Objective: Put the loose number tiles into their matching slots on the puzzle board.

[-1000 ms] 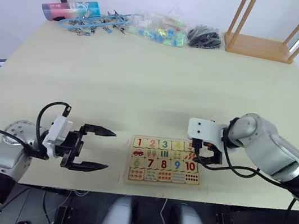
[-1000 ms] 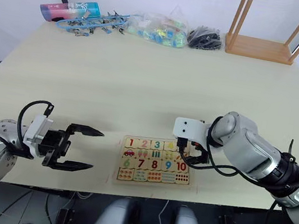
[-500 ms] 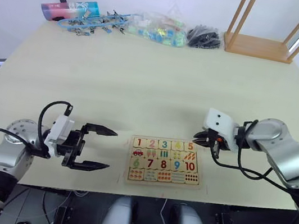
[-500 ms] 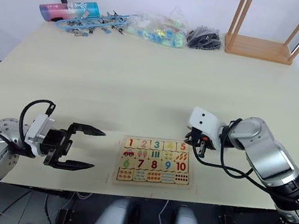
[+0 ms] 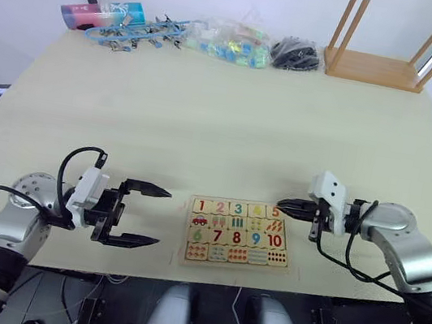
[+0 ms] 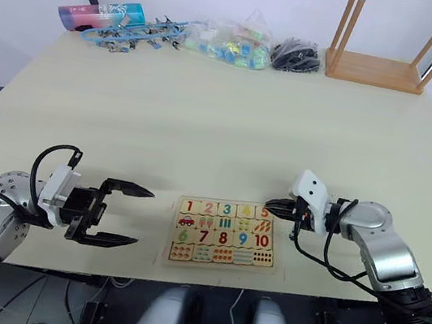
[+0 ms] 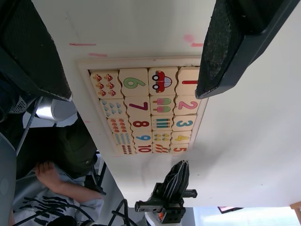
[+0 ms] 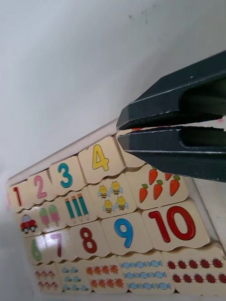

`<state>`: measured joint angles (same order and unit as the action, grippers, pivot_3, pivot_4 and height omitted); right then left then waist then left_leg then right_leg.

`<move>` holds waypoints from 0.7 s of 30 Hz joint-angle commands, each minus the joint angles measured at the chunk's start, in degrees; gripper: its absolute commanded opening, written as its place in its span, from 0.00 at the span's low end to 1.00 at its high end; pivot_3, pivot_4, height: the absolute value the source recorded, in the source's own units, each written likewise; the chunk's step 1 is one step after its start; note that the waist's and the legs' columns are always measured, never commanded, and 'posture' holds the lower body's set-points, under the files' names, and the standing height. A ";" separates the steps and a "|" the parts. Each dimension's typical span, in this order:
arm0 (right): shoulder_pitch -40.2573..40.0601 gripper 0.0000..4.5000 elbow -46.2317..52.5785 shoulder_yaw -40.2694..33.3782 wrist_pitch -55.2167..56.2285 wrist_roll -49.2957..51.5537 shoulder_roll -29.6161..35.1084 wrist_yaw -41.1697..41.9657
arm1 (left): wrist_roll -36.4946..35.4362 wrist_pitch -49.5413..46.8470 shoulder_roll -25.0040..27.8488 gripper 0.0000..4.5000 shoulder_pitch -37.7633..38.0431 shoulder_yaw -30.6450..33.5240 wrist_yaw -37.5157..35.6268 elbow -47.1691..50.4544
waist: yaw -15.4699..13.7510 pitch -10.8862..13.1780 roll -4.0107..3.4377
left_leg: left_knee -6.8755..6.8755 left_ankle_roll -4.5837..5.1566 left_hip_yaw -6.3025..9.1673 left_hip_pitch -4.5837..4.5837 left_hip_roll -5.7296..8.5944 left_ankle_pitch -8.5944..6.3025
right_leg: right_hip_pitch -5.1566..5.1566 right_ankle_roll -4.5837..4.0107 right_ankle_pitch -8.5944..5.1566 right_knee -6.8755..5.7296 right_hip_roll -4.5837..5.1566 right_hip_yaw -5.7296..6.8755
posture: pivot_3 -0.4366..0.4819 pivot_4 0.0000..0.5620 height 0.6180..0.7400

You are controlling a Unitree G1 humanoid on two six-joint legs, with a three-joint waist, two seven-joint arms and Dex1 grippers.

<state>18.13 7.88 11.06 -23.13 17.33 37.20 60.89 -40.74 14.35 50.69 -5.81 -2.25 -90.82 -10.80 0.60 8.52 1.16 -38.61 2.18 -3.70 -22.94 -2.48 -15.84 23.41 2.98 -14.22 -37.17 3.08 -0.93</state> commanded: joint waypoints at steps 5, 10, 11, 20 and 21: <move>-1.15 0.03 -4.55 -1.53 7.35 -0.52 -1.14 0.90 | -1.05 0.35 0.62 1.00 0.22 0.86 -1.68 1.29 | -0.04 0.00 0.00 | 0.00 0.00 -0.02 0.00 0.01 0.00 | 0.00 0.00 0.00 0.01 0.01 -0.01 | 0.48 0.27 0.98; -1.78 0.03 -7.40 0.07 9.10 -2.46 -1.11 1.79 | -0.98 0.47 0.96 1.00 0.47 0.96 -1.68 1.42 | -0.01 0.00 0.00 | 0.00 0.00 -0.02 0.01 0.01 0.00 | 0.00 0.00 0.00 -0.01 0.00 -0.02 | 0.48 0.27 0.98; -1.88 0.03 -7.93 0.55 9.42 -3.12 -1.10 1.91 | -0.98 0.52 1.06 1.00 0.51 0.94 -1.68 1.43 | -0.01 0.00 0.00 | 0.00 0.00 -0.02 0.02 0.01 0.00 | 0.00 0.00 0.00 -0.01 0.00 -0.01 | 0.48 0.27 0.98; -1.68 0.03 -8.85 3.31 9.91 -5.23 -2.19 2.36 | -0.98 0.51 1.41 1.00 0.71 1.19 -1.68 1.37 | 0.00 -0.08 0.11 | -0.01 0.00 -0.02 0.14 0.00 0.00 | -0.05 -0.01 0.00 -0.11 0.00 -0.03 | 0.48 0.27 0.98; -1.60 0.03 -8.94 3.35 9.91 -5.34 -2.21 2.34 | -0.96 0.52 1.40 1.00 0.73 1.22 -1.68 1.38 | 0.00 -0.08 0.12 | -0.02 0.00 -0.03 0.15 0.00 0.00 | -0.05 -0.01 -0.01 -0.14 0.00 -0.04 | 0.48 0.27 0.98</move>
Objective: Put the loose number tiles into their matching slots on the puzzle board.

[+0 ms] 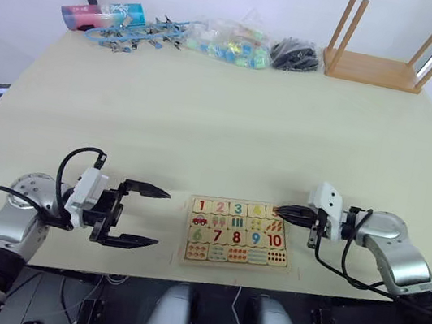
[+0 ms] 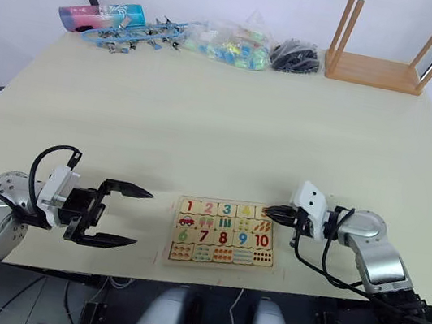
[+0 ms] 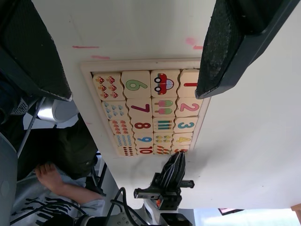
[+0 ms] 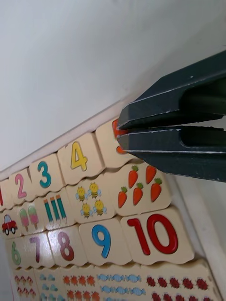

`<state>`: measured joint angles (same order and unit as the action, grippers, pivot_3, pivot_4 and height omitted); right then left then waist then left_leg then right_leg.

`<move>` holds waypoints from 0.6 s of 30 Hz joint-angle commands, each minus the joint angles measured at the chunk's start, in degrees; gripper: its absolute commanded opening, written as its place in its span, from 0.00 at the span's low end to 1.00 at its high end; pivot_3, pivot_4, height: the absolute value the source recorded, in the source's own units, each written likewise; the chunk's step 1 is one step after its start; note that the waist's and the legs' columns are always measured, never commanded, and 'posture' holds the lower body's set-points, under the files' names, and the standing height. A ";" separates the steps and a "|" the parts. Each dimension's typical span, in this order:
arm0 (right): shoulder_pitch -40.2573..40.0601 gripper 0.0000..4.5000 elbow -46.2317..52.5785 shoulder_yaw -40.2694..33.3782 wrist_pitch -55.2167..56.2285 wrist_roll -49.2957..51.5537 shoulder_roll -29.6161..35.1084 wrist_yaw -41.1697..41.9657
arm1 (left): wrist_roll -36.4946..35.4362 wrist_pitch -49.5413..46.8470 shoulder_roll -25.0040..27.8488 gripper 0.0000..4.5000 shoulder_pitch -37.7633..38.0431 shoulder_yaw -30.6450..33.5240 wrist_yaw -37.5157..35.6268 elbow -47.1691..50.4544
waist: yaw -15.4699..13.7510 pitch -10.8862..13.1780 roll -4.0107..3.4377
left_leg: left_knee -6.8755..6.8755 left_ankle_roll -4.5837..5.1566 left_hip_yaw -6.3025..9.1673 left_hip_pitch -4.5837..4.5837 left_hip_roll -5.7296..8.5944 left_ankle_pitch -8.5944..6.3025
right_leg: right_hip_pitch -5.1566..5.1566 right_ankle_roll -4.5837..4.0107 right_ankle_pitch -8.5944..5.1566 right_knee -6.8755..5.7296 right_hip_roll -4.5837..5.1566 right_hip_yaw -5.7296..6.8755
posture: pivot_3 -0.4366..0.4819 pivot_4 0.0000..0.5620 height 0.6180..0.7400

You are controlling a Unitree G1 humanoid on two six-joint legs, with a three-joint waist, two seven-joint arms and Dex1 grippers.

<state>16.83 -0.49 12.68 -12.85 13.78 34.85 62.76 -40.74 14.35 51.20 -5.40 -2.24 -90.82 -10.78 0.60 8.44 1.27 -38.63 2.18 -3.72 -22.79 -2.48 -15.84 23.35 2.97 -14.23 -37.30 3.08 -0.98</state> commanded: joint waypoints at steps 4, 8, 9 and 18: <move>-0.12 0.03 -0.59 1.53 -0.30 -1.96 0.07 0.40 | -0.96 0.42 0.82 1.00 0.40 1.35 -1.68 1.48 | 0.00 -0.01 0.01 | -0.05 0.00 0.00 0.04 0.00 0.00 | 0.00 -0.01 -0.01 -0.12 0.00 -0.01 | 0.48 0.27 0.98; -0.48 0.03 0.90 0.29 0.54 -0.90 0.06 0.41 | -0.96 0.15 0.59 1.00 0.43 1.80 -1.68 1.29 | 0.01 -0.01 0.01 | -0.06 0.00 0.01 0.05 0.00 0.00 | 0.00 -0.02 -0.01 -0.18 0.00 -0.01 | 0.48 0.27 0.98; -0.70 0.03 1.91 -0.44 0.66 -0.02 -0.10 0.31 | -0.91 -0.14 0.36 1.00 0.45 2.18 -1.68 1.17 | 0.00 -0.01 0.01 | -0.06 0.00 0.00 0.05 0.00 0.00 | 0.00 -0.02 -0.01 -0.18 0.00 -0.01 | 0.48 0.27 0.98; -5.34 0.03 8.90 -8.24 -2.03 3.95 0.02 -6.05 | -0.49 -6.01 -3.68 1.00 1.62 9.68 3.54 -0.36 | -0.12 0.01 0.01 | -0.06 0.00 -0.01 0.01 0.00 0.00 | 0.03 0.00 -0.01 -0.19 0.01 -0.03 | 0.48 0.27 0.98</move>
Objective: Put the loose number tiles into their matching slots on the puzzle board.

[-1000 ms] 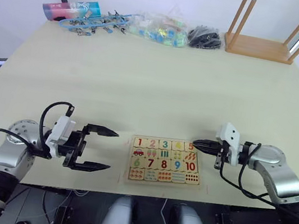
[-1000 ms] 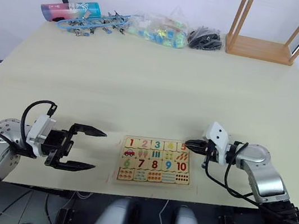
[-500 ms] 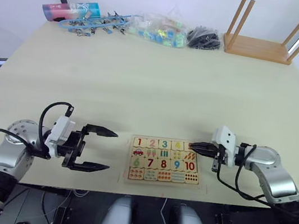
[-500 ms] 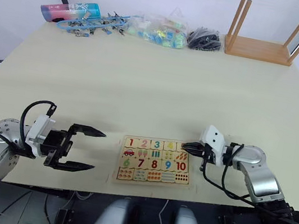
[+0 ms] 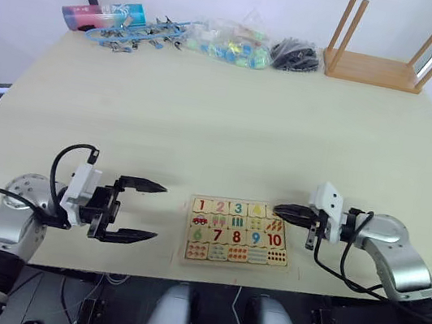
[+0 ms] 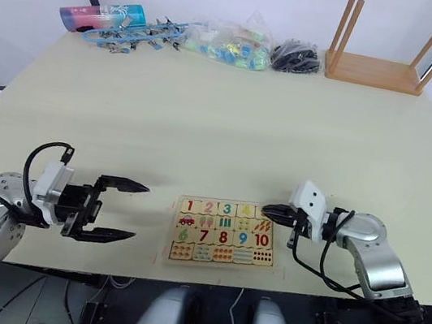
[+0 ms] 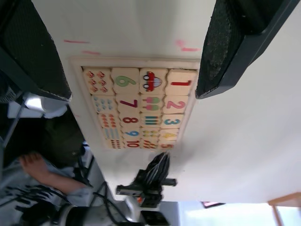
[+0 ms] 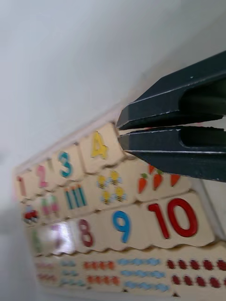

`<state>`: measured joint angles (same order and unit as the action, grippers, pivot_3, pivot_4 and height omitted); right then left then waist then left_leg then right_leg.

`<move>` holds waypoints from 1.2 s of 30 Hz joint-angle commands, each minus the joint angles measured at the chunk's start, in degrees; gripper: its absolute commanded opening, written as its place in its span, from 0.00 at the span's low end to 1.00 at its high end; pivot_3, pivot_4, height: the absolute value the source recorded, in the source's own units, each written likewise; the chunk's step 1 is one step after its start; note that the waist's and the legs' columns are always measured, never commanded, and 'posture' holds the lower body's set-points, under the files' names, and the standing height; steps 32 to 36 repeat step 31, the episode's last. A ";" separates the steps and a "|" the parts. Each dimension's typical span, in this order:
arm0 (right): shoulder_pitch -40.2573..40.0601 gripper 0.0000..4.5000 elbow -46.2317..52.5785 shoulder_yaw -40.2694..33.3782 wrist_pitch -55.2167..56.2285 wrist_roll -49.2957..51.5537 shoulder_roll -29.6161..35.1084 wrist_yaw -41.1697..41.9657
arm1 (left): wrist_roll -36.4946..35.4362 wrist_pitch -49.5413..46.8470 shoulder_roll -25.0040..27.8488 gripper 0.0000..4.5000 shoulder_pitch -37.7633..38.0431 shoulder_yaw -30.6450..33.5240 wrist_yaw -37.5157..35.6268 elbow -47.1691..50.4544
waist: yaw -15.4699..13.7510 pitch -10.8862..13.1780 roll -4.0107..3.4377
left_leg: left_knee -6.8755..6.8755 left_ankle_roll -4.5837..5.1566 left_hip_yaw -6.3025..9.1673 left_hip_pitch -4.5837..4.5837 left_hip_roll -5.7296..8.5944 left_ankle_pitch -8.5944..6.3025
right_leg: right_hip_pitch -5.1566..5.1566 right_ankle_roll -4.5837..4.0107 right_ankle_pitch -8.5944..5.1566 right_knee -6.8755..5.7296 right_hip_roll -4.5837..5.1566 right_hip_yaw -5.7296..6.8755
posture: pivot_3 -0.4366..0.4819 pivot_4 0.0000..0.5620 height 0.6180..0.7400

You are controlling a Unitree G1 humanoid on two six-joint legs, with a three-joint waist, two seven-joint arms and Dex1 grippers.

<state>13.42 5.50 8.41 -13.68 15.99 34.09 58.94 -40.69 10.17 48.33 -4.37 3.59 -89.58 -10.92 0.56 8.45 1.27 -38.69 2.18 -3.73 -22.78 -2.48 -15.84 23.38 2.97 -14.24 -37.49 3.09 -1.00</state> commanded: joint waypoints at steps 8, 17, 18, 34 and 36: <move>-13.43 0.03 5.03 -15.63 1.56 2.73 2.05 -7.97 | 4.14 -5.57 -4.26 1.00 3.65 8.44 14.27 0.62 | -0.24 -0.01 0.02 | 0.00 0.00 0.02 0.01 0.02 0.00 | -0.01 0.01 0.00 -0.02 0.02 -0.02 | 0.48 0.27 0.98; -25.66 0.73 4.87 -25.04 6.30 4.75 2.41 -8.50 | 7.79 -11.30 -5.97 1.00 9.28 11.95 26.30 6.33 | -0.11 -0.04 0.06 | 0.01 0.00 -0.02 0.06 -0.13 0.00 | -0.02 0.01 0.00 -0.04 0.03 -0.09 | 0.48 0.27 0.98; -26.71 0.82 4.89 -25.98 6.82 5.56 2.12 -8.15 | 8.21 -11.74 -6.01 1.00 10.07 12.52 27.39 6.82 | -0.11 -0.04 0.06 | 0.01 0.00 -0.04 0.06 -0.17 0.00 | -0.02 0.01 0.00 -0.02 0.03 -0.11 | 0.48 0.27 0.98; -30.89 0.96 1.28 -31.12 12.36 10.71 0.51 -4.30 | 15.65 -9.27 -8.44 1.00 15.53 14.27 36.08 8.86 | -0.30 -0.09 0.11 | 0.04 -0.01 -0.16 0.16 -0.21 0.00 | -0.03 -0.20 -0.12 -0.03 0.03 -0.20 | 0.48 0.27 0.98; -30.89 0.96 1.28 -31.12 12.36 10.71 0.51 -4.30 | 15.65 -9.27 -8.44 1.00 15.53 14.27 36.08 8.86 | -0.30 -0.09 0.11 | 0.04 -0.01 -0.16 0.16 -0.21 0.00 | -0.03 -0.20 -0.12 -0.03 0.03 -0.20 | 0.48 0.27 0.98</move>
